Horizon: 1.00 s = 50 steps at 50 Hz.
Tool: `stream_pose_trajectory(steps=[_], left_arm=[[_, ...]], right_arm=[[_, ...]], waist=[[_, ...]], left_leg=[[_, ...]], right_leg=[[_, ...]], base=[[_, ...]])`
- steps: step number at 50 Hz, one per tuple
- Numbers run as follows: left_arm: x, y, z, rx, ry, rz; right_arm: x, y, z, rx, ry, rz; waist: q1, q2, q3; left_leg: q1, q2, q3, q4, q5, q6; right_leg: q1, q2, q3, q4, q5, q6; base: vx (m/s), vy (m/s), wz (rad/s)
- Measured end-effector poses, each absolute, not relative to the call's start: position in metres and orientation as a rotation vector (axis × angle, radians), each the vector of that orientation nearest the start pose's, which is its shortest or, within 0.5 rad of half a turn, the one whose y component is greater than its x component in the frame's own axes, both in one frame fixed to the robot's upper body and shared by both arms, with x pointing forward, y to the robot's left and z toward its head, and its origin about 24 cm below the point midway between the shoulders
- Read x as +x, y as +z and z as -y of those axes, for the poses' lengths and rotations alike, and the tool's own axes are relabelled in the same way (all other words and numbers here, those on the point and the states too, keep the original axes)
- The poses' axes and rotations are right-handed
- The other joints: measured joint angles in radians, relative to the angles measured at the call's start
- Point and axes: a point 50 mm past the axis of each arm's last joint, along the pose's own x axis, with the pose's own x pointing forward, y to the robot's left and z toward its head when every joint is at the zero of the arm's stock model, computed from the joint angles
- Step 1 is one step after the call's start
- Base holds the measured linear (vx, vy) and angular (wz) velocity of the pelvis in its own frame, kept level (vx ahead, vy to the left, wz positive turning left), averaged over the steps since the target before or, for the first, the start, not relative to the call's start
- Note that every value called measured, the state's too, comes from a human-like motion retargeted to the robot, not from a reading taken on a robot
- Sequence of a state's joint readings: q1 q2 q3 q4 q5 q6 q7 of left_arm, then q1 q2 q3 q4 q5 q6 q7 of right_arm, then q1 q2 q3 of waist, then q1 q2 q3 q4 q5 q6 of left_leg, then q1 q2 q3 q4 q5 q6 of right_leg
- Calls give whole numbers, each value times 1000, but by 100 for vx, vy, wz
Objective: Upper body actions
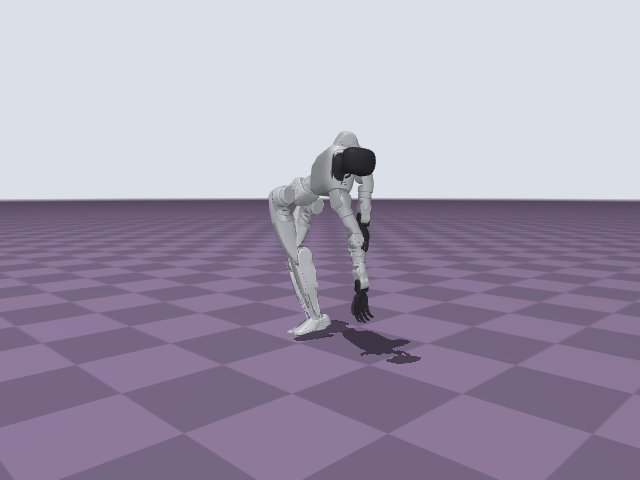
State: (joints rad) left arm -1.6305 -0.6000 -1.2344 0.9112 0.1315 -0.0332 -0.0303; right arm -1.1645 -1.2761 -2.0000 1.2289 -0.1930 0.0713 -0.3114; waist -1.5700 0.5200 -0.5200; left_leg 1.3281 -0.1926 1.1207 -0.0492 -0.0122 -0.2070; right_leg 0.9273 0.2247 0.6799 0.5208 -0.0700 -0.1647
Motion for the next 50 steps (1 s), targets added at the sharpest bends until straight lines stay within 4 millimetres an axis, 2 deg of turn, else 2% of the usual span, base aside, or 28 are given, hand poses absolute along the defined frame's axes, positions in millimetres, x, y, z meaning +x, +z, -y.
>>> stream_pose_trajectory(steps=[2,3,5,7,11,15,22,28,31,34,40,45,50], left_arm=[[146,222,244,1265,-1251,1135],[146,223,244,1258,-1250,1132],[146,244,247,1270,-1200,1160],[146,250,248,1255,-1192,1157],[141,293,252,1256,-1110,1186],[136,322,252,1219,-1085,1171],[139,349,249,1152,-1084,1088],[141,364,247,1149,-1062,1048],[148,367,244,1121,-1065,1005],[164,363,240,1058,-1081,911],[211,330,226,898,-1104,616],[238,297,215,839,-1131,422],[245,283,211,896,-1133,388]], right_arm=[[140,256,535,1269,-1315,756],[140,255,535,1263,-1319,750],[137,265,536,1260,-1294,774],[138,264,536,1247,-1299,763],[141,275,535,1239,-1251,774],[146,277,534,1208,-1232,757],[158,263,531,1142,-1247,679],[174,233,525,1086,-1279,544],[178,213,523,1049,-1309,469],[176,192,521,1006,-1347,393],[153,162,526,880,-1459,303],[126,165,535,780,-1538,331],[105,180,542,704,-1590,403]], waist=[[0,0,0],[0,0,0],[0,0,0],[0,0,0],[0,0,0],[0,0,0],[0,0,0],[0,0,0],[0,0,0],[0,0,0],[0,0,0],[0,0,0],[0,0,0]], left_leg=[[16,5,-65,-3,37,20],[19,5,-54,-6,18,12],[27,13,-117,-7,48,29],[31,16,-117,-10,23,20],[38,22,-272,-12,58,52],[27,25,-381,-11,66,56],[-40,9,-548,-10,88,43],[-123,-33,-681,-26,109,5],[-164,-60,-736,-34,111,-17],[-206,-86,-785,-36,105,-36],[-272,-128,-853,-36,88,-54],[-289,-143,-877,-36,74,-55],[-291,-136,-873,-36,63,-55]], right_leg=[[38,-53,-64,-41,7,9],[36,-44,-61,-42,6,4],[71,-94,-128,-86,10,14],[76,-91,-134,-98,7,8],[165,-189,-278,-204,13,28],[229,-254,-381,-291,13,49],[299,-358,-564,-397,-10,109],[344,-439,-773,-470,-29,182],[356,-469,-885,-491,-34,220],[358,-492,-985,-500,-37,252],[342,-519,-1128,-490,-47,297],[340,-527,-1177,-472,-55,321],[329,-526,-1166,-461,-61,324]], base=[[-3,-2,50],[3,10,62],[2,10,84],[4,21,92],[-1,22,153],[0,40,168],[-8,44,207],[-13,32,253],[-17,23,245],[-24,24,203],[-3,5,144],[7,4,75],[6,0,2]])
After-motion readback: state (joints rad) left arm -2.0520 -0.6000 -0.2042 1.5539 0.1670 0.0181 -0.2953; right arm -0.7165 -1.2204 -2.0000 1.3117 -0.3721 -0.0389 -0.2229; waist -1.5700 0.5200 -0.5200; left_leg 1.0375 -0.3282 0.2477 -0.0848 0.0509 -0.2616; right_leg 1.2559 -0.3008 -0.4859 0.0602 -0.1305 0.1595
